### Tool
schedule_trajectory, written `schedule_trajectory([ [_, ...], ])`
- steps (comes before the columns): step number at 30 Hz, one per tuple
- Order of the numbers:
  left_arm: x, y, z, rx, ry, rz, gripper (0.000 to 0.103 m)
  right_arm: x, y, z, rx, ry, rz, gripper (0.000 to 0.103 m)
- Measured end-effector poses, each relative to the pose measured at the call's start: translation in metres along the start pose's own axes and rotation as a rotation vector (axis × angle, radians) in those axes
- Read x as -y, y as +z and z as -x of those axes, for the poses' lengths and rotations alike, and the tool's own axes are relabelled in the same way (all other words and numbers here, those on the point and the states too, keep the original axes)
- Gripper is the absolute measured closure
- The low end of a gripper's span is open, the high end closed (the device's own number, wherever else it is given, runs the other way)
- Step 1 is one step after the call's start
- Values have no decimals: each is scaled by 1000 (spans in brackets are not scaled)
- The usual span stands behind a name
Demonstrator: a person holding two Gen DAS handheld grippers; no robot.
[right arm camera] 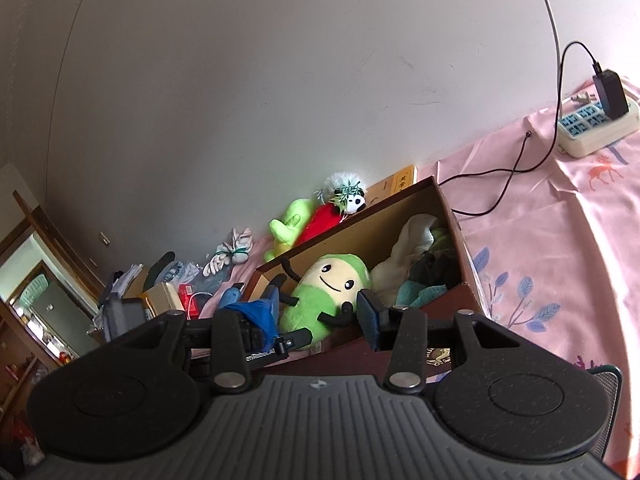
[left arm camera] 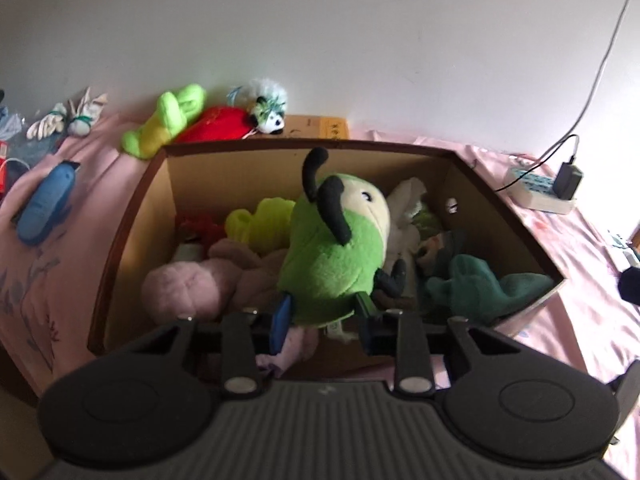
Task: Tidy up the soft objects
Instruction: 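Open the right tool to drop the towel in the box while the left tool releases the plush, then withdraw both tools from the box toward the purple wrapped package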
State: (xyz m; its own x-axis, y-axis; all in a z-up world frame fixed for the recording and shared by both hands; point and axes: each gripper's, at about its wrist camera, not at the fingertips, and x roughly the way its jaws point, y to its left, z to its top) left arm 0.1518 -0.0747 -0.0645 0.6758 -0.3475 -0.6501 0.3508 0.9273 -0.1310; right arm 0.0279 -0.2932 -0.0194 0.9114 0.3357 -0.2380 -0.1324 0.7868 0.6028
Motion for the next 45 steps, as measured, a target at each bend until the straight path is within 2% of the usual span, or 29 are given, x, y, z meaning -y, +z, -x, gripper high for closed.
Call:
schedule_trajectory([
  [3, 1, -1, 17, 43, 12, -10, 47, -2, -1, 0, 0, -4, -2, 76],
  [7, 9, -4, 38, 57, 70, -31, 47, -6, -4, 2, 11, -24, -14, 75],
  [11, 16, -9, 56, 55, 154, -40, 45, -18, -8, 9, 38, -98, 32, 76],
  [18, 16, -23, 89, 58, 269, -10, 42, -34, -22, 18, 16, -193, 92, 76],
  [26, 24, -47, 118, 58, 359, 2, 38, -51, -44, 35, 21, -226, 160, 76],
  [33, 27, -62, 136, 46, 375, 55, 38, -54, -55, 48, 13, -240, 190, 75],
  [36, 31, -70, 141, 48, 381, 48, 38, -55, -60, 53, 6, -249, 209, 75],
  [40, 38, -80, 144, 22, 394, 35, 38, -54, -67, 61, -7, -260, 231, 75],
  [45, 44, -95, 142, -23, 376, 37, 38, -51, -76, 66, -35, -288, 247, 74],
])
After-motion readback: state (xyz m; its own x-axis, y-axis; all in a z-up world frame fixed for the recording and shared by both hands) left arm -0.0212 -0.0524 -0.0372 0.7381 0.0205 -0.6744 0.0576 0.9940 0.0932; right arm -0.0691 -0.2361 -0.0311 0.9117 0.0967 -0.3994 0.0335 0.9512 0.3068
